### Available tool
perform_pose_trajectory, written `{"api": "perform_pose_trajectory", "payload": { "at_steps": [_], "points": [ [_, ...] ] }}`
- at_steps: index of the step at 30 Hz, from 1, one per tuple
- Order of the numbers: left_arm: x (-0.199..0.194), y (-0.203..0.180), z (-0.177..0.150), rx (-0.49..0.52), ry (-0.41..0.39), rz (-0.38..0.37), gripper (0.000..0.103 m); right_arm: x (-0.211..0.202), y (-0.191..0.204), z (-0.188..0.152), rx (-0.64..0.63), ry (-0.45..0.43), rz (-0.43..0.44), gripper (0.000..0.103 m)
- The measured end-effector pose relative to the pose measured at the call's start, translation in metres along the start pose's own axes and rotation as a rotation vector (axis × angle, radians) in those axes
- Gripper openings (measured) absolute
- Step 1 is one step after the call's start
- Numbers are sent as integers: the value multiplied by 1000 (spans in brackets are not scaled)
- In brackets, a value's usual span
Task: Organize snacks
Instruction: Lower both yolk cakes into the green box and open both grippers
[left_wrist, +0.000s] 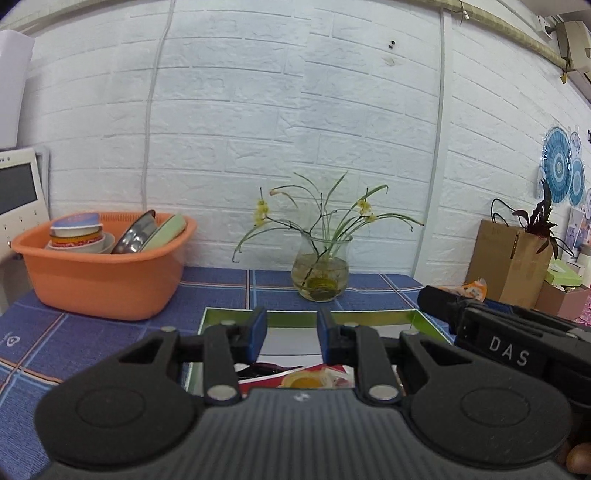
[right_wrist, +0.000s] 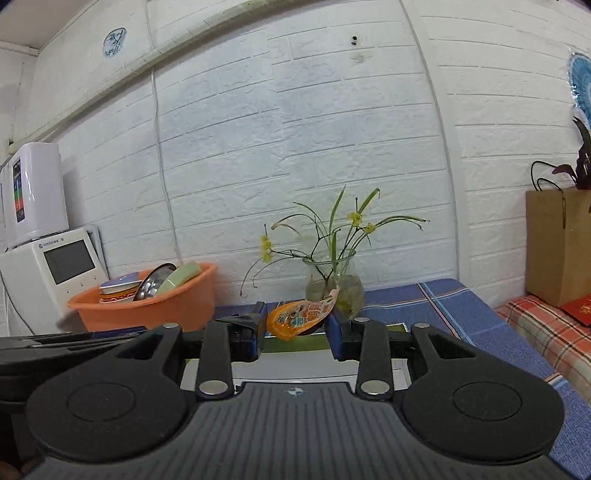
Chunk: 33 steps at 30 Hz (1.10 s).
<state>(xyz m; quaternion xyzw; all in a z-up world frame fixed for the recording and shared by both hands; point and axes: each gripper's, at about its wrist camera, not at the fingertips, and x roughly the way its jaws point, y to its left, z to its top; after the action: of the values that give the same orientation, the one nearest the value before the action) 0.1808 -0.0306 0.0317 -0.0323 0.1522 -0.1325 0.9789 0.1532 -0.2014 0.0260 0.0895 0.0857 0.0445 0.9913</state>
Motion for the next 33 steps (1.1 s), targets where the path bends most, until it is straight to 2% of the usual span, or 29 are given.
{"api": "perform_pose_trajectory", "payload": {
  "at_steps": [8,9,11,13,15,17,19,33],
  "points": [
    [23,-2,-14,32,64,38,19,22,-6,-17,8,101,3,60],
    [24,-3,-16,41,64,49,24,25,-7,-21,18,119,8,60],
    [27,-5,-19,57,68,56,27,29,-8,-27,22,151,18,60],
    [29,-7,-21,63,72,60,41,31,-7,-31,10,165,37,61],
    [27,-9,-22,79,54,82,44,30,-7,-32,10,157,42,68],
    [26,-8,-21,81,47,99,48,27,-9,-30,23,130,9,94],
    [26,-4,-19,65,44,109,55,25,-12,-28,21,112,-18,103],
    [20,-9,-16,111,40,173,65,4,-12,-6,15,35,50,103]
  ]
}}
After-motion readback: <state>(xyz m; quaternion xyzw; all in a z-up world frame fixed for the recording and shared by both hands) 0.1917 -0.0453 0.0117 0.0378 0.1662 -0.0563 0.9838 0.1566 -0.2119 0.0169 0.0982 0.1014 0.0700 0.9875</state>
